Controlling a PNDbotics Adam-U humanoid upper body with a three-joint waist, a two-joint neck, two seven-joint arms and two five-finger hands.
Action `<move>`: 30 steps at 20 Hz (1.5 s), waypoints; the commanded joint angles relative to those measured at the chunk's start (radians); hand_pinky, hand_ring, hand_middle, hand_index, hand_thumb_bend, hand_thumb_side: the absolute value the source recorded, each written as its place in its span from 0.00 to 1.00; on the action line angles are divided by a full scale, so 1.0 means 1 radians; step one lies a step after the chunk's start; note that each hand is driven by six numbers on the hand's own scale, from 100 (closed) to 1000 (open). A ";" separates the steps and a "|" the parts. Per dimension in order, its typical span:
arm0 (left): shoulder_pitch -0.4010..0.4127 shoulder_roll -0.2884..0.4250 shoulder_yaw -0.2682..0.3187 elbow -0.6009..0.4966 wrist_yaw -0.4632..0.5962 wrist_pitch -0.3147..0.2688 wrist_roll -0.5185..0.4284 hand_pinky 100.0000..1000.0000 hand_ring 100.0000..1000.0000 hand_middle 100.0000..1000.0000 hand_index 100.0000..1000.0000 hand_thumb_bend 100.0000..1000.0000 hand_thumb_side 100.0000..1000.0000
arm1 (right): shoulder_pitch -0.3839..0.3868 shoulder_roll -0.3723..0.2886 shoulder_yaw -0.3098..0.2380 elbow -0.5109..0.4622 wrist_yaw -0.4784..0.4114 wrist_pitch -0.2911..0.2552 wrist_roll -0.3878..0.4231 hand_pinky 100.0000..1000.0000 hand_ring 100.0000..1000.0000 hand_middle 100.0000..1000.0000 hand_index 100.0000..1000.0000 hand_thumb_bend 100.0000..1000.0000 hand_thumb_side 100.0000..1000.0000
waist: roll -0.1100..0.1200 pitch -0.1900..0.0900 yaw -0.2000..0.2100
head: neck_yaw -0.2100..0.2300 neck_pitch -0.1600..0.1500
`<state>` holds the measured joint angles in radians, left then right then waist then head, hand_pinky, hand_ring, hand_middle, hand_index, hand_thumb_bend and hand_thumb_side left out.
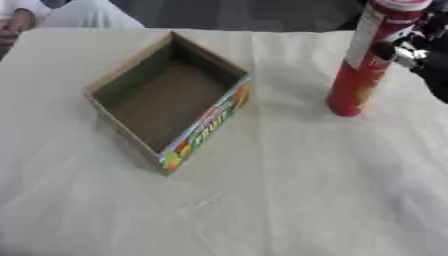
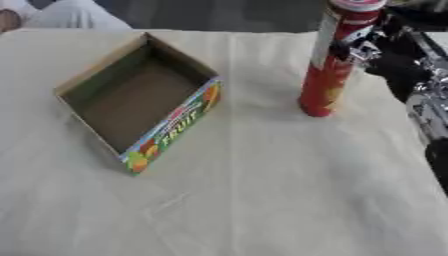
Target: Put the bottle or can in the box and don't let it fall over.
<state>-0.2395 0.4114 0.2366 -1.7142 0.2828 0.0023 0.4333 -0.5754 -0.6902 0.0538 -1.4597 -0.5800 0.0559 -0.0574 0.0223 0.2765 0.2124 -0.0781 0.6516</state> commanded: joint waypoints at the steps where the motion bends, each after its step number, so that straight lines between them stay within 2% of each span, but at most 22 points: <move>1: -0.012 0.017 0.004 -0.020 0.007 0.000 -0.003 0.80 0.65 0.52 0.69 0.30 0.33 | -0.026 -0.026 -0.007 0.012 0.020 -0.020 -0.004 0.88 0.88 0.99 0.90 0.65 0.00 | 0.003 -0.011 0.004 | -0.005 -0.015; 15: -0.019 0.014 0.001 -0.019 0.012 0.000 -0.006 0.80 0.64 0.51 0.69 0.29 0.35 | -0.101 -0.029 0.007 0.088 0.004 -0.042 -0.022 0.85 0.84 0.97 0.88 0.64 0.00 | 0.006 0.017 0.038 | -0.024 -0.039; 20: -0.023 0.014 0.000 -0.020 0.013 0.000 -0.007 0.80 0.64 0.51 0.69 0.29 0.35 | -0.125 -0.030 0.010 0.108 -0.007 -0.051 -0.023 0.81 0.79 0.91 0.86 0.62 0.00 | 0.008 0.025 0.051 | -0.030 -0.047; 23: -0.023 0.014 0.001 -0.020 0.013 0.000 -0.007 0.80 0.64 0.51 0.69 0.27 0.36 | -0.131 -0.029 0.010 0.109 -0.029 -0.062 -0.026 0.66 0.64 0.77 0.75 0.57 0.00 | 0.008 0.027 0.054 | -0.029 -0.044; 25: -0.022 0.013 0.002 -0.020 0.013 0.000 -0.007 0.81 0.64 0.51 0.69 0.27 0.36 | -0.131 -0.028 0.010 0.107 -0.051 -0.078 -0.025 0.50 0.50 0.62 0.62 0.46 0.00 | 0.008 0.027 0.054 | -0.028 -0.042; 26: -0.022 0.013 0.002 -0.020 0.013 0.000 -0.008 0.81 0.64 0.51 0.69 0.27 0.36 | -0.130 -0.028 0.011 0.105 -0.064 -0.089 -0.023 0.39 0.41 0.51 0.51 0.35 0.00 | 0.008 0.027 0.054 | -0.027 -0.041; 30: -0.020 0.013 0.004 -0.020 0.014 0.000 -0.007 0.81 0.64 0.51 0.69 0.26 0.36 | -0.121 -0.030 0.014 0.089 -0.106 -0.141 0.016 0.20 0.20 0.30 0.25 0.24 0.00 | 0.008 0.026 0.053 | -0.025 -0.034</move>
<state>-0.2547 0.4029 0.2311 -1.7144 0.2939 0.0039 0.4279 -0.6843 -0.6904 0.0747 -1.3470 -0.6692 -0.0668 -0.0513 0.0286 0.3208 0.2653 -0.1066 0.6212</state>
